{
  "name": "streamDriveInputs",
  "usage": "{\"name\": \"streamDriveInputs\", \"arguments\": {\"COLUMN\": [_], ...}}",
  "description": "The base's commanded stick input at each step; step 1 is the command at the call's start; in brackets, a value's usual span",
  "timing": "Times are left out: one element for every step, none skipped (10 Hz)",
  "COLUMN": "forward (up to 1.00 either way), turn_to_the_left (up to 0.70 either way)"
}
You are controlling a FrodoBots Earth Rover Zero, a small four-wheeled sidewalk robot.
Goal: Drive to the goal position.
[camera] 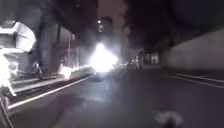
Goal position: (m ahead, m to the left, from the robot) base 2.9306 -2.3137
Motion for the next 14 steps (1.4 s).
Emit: {"name": "streamDriveInputs", "arguments": {"forward": [0.45, 0.45, 0.45, 0.44, 0.06, 0.0, 0.0, 0.0, 0.0, 0.27, 0.45, 0.45, 0.45, 0.45], "turn_to_the_left": [0.0, 0.0, 0.0, 0.0, 0.0, 0.0, 0.0, 0.0, 0.0, 0.0, -0.1, -0.24, -0.26, -0.26]}}
